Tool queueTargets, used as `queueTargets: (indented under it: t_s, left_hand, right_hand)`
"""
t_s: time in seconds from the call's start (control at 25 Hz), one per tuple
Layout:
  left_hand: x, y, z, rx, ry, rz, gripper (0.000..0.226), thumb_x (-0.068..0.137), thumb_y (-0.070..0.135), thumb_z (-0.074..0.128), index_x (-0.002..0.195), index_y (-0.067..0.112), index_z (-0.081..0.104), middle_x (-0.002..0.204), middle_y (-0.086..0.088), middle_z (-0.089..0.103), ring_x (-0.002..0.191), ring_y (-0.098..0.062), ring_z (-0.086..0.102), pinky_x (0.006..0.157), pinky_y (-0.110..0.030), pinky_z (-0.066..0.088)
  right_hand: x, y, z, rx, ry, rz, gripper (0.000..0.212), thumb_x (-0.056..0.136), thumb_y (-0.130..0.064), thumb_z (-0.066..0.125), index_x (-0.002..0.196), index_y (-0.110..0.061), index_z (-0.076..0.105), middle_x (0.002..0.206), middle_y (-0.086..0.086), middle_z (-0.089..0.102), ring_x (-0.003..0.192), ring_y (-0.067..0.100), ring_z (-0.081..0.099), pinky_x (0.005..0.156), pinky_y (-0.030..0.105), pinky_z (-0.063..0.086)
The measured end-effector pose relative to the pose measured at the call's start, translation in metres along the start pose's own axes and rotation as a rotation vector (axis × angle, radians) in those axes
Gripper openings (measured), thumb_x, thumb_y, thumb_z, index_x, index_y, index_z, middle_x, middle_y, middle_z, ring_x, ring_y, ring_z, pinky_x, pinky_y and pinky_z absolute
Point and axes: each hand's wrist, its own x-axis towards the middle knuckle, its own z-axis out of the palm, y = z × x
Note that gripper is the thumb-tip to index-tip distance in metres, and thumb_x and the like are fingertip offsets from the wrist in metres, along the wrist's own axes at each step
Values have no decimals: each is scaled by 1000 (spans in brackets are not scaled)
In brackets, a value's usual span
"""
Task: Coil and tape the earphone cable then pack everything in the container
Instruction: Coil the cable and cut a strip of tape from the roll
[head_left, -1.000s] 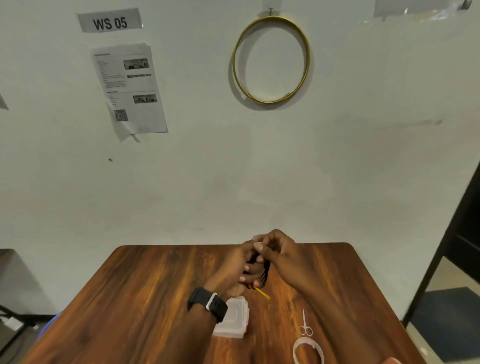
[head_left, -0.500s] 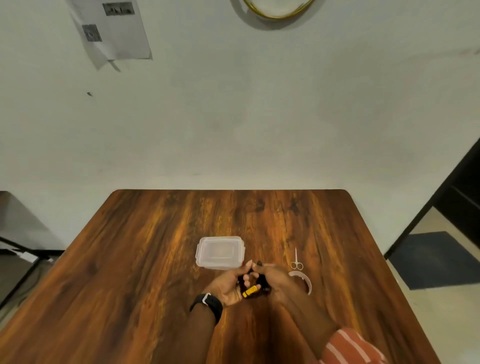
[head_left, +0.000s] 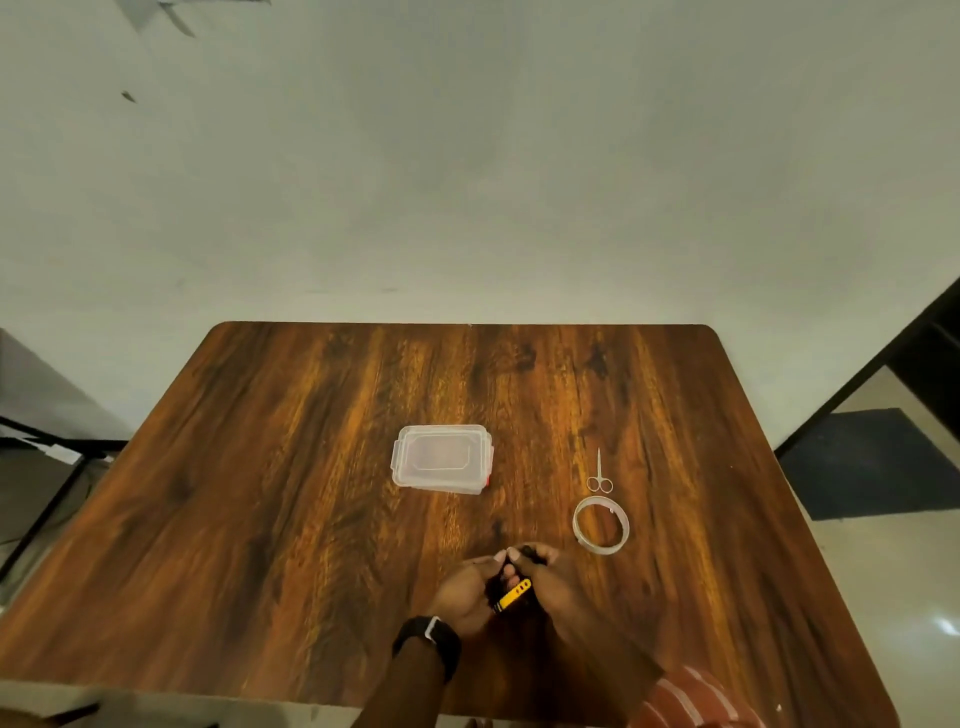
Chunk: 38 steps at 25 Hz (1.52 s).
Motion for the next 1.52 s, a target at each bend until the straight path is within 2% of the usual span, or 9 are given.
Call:
queueTargets:
  t_s: [0.2,0.36,0.52,0.72,0.88,1.04,1.16,1.32,1.52]
  left_hand:
    - [16,5,-26,247,-80,-37,22,97,19,53,95,5,70,83,-8,69,77,-21,65,73,-31,52]
    - [15,14,-8,788,44,290,22,98,5,50,106,4,70,101,-6,72,90,-14,64,81,-18,51]
    - [23,2,-7,1198,93,580,36,100,6,47,135,6,55,137,-5,54,125,-19,52,108,-27,38]
    - [39,-8,-13,1351,217,599,28,98,24,53,124,18,60,126,-8,59,107,-17,61,91,-29,49]
    - [58,-17,-28,1675,242,670,56,81,39,56,132,17,58,108,-11,63,91,-30,64,72,-42,58]
    - [67,-19,-25,1727,301,781,57,79,34,74,130,15,59,108,-13,60,86,-29,64,65,-41,59]
    - [62,-13,-23,1639,345,821,46,89,28,63,132,15,57,118,-12,54,93,-28,63,73,-38,58]
    - [49,-1,-21,1661,323,868,49,92,39,45,133,14,58,127,-8,55,109,-26,59,88,-36,53]
    - [22,24,13,1402,354,1003,50,90,42,36,118,16,69,116,1,63,104,-17,60,89,-29,50]
  right_hand:
    - [5,0,-2,-137,-76,-84,11,88,-8,68,85,-15,76,86,5,79,82,16,73,74,26,57]
    - [15,9,-1,-365,5,-193,22,87,-8,68,84,-29,73,93,-3,76,90,13,69,85,29,55]
    - [25,8,1,-494,175,-213,9,87,-17,68,87,-24,74,89,-8,73,87,6,66,83,30,54]
    - [35,18,3,-867,302,-272,11,86,-33,66,93,-30,74,112,-9,68,104,10,58,93,29,47]
    - [38,17,-3,-1069,272,-323,33,87,-44,56,113,-30,69,133,-7,56,124,16,47,108,35,38]
    - [22,11,-28,-1122,388,-336,49,84,-53,42,127,-34,58,145,-4,46,133,20,41,109,43,37]
    - [15,10,-72,-1267,517,-384,57,82,-47,50,137,-34,49,148,-2,44,130,24,44,107,47,38]
    - [24,5,-116,-1377,310,-444,47,93,-35,50,140,-33,49,148,-3,48,132,24,42,105,43,36]
    - [24,-28,-99,-948,292,-591,40,88,-22,65,127,-30,63,123,-12,67,109,8,54,95,28,42]
